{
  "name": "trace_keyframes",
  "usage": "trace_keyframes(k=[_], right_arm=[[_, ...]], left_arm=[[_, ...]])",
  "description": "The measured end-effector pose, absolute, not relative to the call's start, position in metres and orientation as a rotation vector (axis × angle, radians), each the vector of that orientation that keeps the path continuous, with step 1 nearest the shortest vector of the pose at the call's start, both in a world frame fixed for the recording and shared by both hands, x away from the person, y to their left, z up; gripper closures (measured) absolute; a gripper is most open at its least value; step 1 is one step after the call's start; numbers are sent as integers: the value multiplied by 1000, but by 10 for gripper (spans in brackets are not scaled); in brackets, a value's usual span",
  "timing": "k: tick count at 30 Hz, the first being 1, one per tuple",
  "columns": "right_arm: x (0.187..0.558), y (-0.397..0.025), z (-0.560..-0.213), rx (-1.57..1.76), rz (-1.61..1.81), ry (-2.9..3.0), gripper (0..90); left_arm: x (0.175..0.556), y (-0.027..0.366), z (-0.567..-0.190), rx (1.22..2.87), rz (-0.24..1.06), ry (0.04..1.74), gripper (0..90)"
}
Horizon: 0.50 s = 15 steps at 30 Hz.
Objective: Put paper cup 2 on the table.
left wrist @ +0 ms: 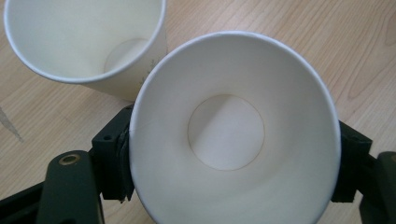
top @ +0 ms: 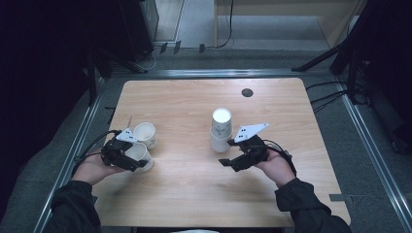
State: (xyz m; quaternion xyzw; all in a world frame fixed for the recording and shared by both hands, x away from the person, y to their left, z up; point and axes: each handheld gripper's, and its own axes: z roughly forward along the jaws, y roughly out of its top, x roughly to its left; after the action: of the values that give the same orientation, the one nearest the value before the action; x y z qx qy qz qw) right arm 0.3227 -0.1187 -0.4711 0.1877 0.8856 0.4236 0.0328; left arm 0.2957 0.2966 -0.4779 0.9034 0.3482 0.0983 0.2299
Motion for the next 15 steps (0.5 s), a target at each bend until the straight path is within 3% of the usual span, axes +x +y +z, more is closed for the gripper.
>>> trace_keyframes(k=[15], right_arm=[[323,-119,-471,576,1301,2728,235]], left_arm=[[297,293,-482,2509,264,951,196]])
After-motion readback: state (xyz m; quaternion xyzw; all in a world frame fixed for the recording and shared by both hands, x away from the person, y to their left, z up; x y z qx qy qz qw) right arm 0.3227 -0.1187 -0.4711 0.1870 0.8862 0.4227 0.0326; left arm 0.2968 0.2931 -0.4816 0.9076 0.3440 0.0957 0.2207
